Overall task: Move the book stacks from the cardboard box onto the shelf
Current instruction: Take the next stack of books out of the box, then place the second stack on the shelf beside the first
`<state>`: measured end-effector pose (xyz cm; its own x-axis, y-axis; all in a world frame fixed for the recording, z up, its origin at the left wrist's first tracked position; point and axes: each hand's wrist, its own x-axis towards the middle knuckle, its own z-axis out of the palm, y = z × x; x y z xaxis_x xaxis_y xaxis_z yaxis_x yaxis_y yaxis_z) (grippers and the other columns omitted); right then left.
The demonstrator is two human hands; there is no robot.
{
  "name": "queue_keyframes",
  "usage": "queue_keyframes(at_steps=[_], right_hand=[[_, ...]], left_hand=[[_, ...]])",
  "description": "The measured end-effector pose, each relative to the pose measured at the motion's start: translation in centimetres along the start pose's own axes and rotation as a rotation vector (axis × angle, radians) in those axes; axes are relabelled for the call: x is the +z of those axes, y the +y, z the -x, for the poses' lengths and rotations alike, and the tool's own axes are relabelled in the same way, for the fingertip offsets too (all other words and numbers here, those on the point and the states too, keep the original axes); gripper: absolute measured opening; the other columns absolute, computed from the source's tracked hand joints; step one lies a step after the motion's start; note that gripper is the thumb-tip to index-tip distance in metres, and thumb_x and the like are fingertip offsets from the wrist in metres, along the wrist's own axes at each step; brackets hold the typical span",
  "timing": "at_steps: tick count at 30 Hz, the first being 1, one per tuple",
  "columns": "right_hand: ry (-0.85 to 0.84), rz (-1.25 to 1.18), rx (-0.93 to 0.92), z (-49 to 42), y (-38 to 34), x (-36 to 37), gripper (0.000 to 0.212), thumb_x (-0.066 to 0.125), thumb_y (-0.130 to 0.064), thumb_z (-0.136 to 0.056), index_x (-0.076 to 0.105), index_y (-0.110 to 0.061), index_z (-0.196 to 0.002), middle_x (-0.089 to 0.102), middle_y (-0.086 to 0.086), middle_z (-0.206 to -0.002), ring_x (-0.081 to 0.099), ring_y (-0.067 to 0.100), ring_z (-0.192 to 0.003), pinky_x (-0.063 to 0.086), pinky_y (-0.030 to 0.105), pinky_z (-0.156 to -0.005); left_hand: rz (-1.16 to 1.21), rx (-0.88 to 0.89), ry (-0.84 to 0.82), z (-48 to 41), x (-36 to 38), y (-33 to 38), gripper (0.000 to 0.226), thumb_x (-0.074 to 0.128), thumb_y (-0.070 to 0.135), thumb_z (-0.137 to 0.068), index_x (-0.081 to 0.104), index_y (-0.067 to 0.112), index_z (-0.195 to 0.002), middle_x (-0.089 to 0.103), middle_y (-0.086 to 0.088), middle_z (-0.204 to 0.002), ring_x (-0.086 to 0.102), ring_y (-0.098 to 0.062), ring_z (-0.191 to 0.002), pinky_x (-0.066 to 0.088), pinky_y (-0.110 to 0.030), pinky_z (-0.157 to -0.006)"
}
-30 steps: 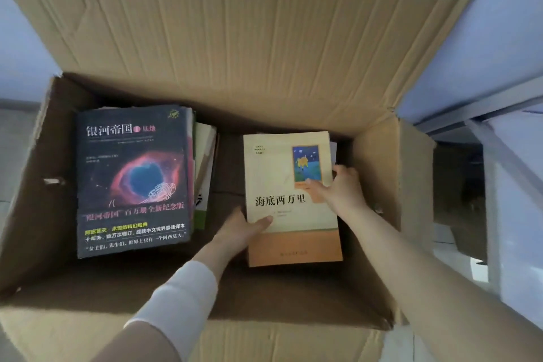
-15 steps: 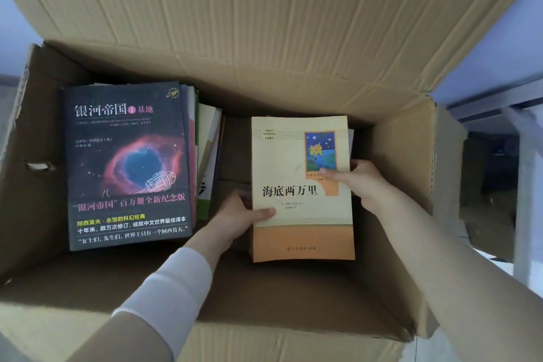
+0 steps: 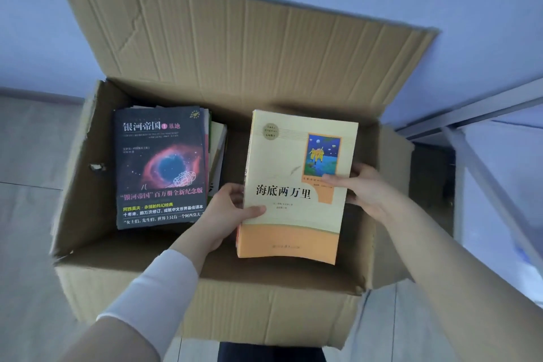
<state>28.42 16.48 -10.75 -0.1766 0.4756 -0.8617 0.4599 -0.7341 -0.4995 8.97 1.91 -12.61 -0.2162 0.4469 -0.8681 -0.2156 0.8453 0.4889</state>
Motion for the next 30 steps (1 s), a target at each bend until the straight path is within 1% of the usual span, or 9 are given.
queue_keyframes(at_steps=[4, 8, 10, 13, 16, 18, 24, 27, 30], right_hand=[[-0.007, -0.043, -0.110, 7.3, -3.1, -0.4, 0.026, 0.070, -0.005, -0.077, 0.062, -0.007, -0.102, 0.069, 0.007, -0.096, 0.065, 0.020, -0.088, 0.049, 0.038, -0.090], [-0.008, -0.043, -0.205, 15.0, -5.2, 0.2, 0.026, 0.067, -0.006, -0.079, 0.064, -0.002, -0.105, 0.070, 0.008, -0.091, 0.064, 0.016, -0.076, 0.051, 0.028, -0.070], [-0.015, -0.042, -0.251, 18.6, -5.5, 0.6, 0.033, 0.068, -0.006, -0.079, 0.062, 0.004, -0.109, 0.072, 0.004, -0.079, 0.063, 0.020, -0.074, 0.050, 0.036, -0.078], [-0.051, -0.011, -0.318, 23.7, -5.3, 1.7, 0.036, 0.068, -0.008, -0.078, 0.062, 0.006, -0.110, 0.071, 0.006, -0.078, 0.061, 0.024, -0.077, 0.044, 0.046, -0.093], [-0.129, 0.009, -0.412, 28.8, -4.7, 3.1, 0.024, 0.066, -0.006, -0.079, 0.066, 0.000, -0.102, 0.073, 0.002, -0.075, 0.065, 0.016, -0.070, 0.052, 0.027, -0.073], [-0.166, 0.026, -0.471, 32.5, -4.3, 4.5, 0.019, 0.067, -0.007, -0.078, 0.067, -0.004, -0.097, 0.072, 0.003, -0.078, 0.065, 0.016, -0.072, 0.051, 0.025, -0.073], [-0.259, 0.083, -0.643, 44.1, -3.9, 11.5, 0.015, 0.072, -0.010, -0.069, 0.068, -0.011, -0.084, 0.070, 0.006, -0.087, 0.067, 0.017, -0.077, 0.049, 0.034, -0.087], [-0.376, 0.097, -0.700, 49.6, -3.2, 17.2, 0.016, 0.071, -0.009, -0.067, 0.066, -0.011, -0.082, 0.073, 0.003, -0.075, 0.070, 0.012, -0.062, 0.054, 0.030, -0.073], [-0.529, 0.140, -0.726, 55.2, -1.4, 25.1, 0.025, 0.072, -0.018, -0.059, 0.068, -0.013, -0.084, 0.075, 0.004, -0.075, 0.070, 0.018, -0.065, 0.055, 0.036, -0.070]], left_hand=[[0.064, 0.073, -0.047, 7.0, -1.2, 2.6, 0.052, 0.074, 0.009, -0.078, 0.049, 0.008, -0.124, 0.065, -0.007, -0.115, 0.063, -0.027, -0.108, 0.049, -0.052, -0.097], [0.117, 0.179, -0.043, 15.4, -2.5, 3.7, 0.048, 0.071, 0.010, -0.081, 0.052, 0.008, -0.125, 0.069, -0.002, -0.112, 0.066, -0.022, -0.099, 0.056, -0.042, -0.086], [0.134, 0.233, -0.029, 19.6, -3.0, 3.2, 0.048, 0.071, 0.012, -0.081, 0.053, 0.011, -0.126, 0.070, 0.001, -0.110, 0.068, -0.019, -0.094, 0.058, -0.034, -0.074], [0.161, 0.310, 0.012, 25.4, -4.0, 1.6, 0.051, 0.073, 0.013, -0.079, 0.054, 0.009, -0.126, 0.071, 0.000, -0.110, 0.069, -0.020, -0.097, 0.058, -0.036, -0.079], [0.194, 0.382, 0.066, 30.7, -5.0, -0.4, 0.049, 0.074, 0.011, -0.078, 0.056, 0.009, -0.124, 0.071, 0.000, -0.106, 0.069, -0.018, -0.094, 0.059, -0.033, -0.079], [0.221, 0.436, 0.098, 34.6, -6.0, -1.8, 0.048, 0.074, 0.009, -0.078, 0.056, 0.010, -0.122, 0.071, 0.000, -0.104, 0.068, -0.015, -0.090, 0.059, -0.029, -0.075], [0.302, 0.577, 0.268, 46.6, -11.5, -6.7, 0.043, 0.076, 0.011, -0.076, 0.059, 0.015, -0.115, 0.073, 0.001, -0.103, 0.070, -0.015, -0.089, 0.058, -0.031, -0.079], [0.343, 0.632, 0.375, 52.5, -15.5, -10.5, 0.040, 0.077, 0.012, -0.075, 0.061, 0.017, -0.111, 0.074, 0.000, -0.104, 0.070, -0.018, -0.091, 0.057, -0.036, -0.084], [0.395, 0.683, 0.518, 58.6, -20.7, -16.1, 0.037, 0.077, 0.013, -0.075, 0.061, 0.018, -0.108, 0.073, 0.000, -0.102, 0.070, -0.014, -0.086, 0.057, -0.034, -0.081]])
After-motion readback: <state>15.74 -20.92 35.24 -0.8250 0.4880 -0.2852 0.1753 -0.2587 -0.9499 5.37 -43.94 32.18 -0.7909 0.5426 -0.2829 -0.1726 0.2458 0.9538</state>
